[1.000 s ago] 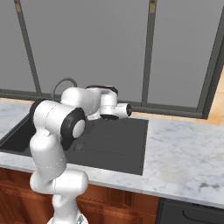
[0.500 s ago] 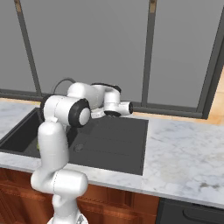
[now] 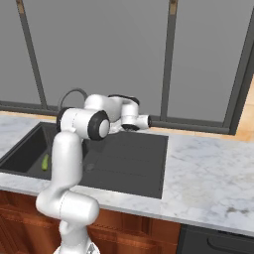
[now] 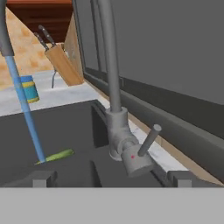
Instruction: Turn on the sink faucet. Then move the cucumber from the counter to the sink. Turn off the sink. Move the vegetable from the sink to the pot next to the stove. Finally move the pot to the rear left burner.
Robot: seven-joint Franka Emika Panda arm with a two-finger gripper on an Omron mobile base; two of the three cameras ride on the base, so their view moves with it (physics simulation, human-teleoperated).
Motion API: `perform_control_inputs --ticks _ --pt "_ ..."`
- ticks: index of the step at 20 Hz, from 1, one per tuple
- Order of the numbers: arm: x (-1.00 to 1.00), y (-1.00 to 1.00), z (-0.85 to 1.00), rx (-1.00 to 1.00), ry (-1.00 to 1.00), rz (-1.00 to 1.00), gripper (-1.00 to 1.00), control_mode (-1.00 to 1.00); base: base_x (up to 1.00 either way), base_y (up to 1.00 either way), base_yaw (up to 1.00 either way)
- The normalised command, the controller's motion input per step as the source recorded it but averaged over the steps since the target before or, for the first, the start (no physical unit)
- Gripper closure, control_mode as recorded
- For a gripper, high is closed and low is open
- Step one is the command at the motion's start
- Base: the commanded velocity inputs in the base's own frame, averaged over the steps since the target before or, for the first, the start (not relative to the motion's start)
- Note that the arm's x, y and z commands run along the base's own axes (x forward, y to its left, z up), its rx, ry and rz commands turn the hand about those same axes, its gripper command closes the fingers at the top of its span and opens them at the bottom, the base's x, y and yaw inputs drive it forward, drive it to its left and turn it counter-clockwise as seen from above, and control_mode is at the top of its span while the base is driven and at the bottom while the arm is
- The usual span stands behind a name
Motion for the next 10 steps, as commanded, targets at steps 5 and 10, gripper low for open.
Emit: perform_control_inputs --ticks 5,10 --pt "0.38 0.20 -0.17 0.01 0.00 0.06 -1.00 -1.00 0.00 0.00 0.00" --pt "0.36 0.20 -0.17 0.03 -0.01 0.07 -1.00 -1.00 0.00 0.00 0.00"
